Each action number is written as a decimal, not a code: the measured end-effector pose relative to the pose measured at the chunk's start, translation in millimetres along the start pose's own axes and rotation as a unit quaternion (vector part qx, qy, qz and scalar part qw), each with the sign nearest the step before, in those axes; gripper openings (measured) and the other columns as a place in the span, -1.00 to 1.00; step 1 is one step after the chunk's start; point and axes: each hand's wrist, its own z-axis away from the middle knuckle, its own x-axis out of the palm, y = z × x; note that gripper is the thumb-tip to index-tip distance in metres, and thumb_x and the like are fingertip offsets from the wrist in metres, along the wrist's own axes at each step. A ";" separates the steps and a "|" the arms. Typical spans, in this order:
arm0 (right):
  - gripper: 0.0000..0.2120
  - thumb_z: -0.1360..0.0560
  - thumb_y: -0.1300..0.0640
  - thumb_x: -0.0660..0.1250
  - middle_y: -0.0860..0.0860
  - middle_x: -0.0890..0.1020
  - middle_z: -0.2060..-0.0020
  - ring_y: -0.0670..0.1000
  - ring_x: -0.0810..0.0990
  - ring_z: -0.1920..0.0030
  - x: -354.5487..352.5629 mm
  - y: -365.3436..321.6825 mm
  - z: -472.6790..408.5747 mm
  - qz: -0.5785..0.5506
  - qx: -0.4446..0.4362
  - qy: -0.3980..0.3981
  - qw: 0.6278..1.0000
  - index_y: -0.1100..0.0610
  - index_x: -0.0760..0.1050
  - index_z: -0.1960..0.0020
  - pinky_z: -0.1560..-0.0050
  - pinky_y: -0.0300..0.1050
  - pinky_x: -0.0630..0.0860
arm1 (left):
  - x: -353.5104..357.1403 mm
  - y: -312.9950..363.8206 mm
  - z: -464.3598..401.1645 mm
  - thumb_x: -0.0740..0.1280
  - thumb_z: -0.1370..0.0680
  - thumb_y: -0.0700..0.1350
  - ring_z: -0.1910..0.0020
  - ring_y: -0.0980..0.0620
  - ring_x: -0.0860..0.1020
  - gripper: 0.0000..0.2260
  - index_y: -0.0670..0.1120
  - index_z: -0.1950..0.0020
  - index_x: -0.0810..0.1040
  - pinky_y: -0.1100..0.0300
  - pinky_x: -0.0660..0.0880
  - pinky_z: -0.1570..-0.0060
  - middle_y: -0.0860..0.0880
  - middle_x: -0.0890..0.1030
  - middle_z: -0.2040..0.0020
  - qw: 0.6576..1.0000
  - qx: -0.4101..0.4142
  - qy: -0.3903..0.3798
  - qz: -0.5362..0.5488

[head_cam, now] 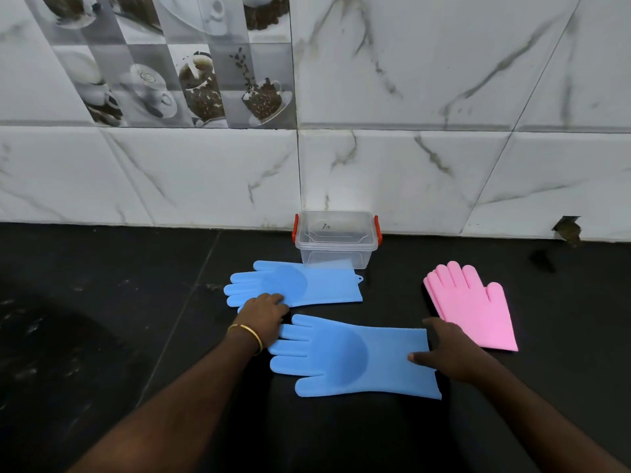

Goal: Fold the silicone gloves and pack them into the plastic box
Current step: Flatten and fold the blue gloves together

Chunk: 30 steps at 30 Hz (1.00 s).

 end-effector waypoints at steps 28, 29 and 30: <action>-0.56 -0.40 -0.01 0.53 -0.03 0.57 -0.11 -0.08 0.58 -0.08 46.6 -131.3 -4.8 -0.230 -0.089 -0.040 0.968 0.01 0.51 -0.23 0.08 -0.25 0.54 | -147.1 -9.1 -62.6 0.36 -0.45 -0.34 -0.23 -0.13 0.48 -0.51 -0.03 -0.33 0.42 0.09 0.41 -0.19 -0.10 0.43 -0.31 0.993 0.099 -0.022 0.054; -0.57 -0.40 -0.01 0.53 -0.01 0.58 -0.11 -0.07 0.60 -0.07 46.4 -130.4 -4.8 -0.248 -0.080 -0.050 0.964 0.01 0.51 -0.22 0.12 -0.25 0.54 | -149.4 -7.5 -62.8 0.33 -0.45 -0.37 -0.24 -0.12 0.47 -0.49 -0.02 -0.34 0.42 0.10 0.41 -0.19 -0.09 0.43 -0.31 0.992 0.103 -0.025 0.061; -0.57 -0.40 -0.01 0.52 0.01 0.60 -0.10 -0.04 0.61 -0.07 45.7 -129.3 -4.4 -0.267 -0.070 -0.061 0.959 0.01 0.50 -0.22 0.12 -0.23 0.56 | -153.0 -5.2 -62.8 0.31 -0.44 -0.39 -0.26 -0.12 0.47 -0.47 -0.01 -0.35 0.41 0.10 0.42 -0.22 -0.08 0.42 -0.32 0.991 0.108 -0.036 0.067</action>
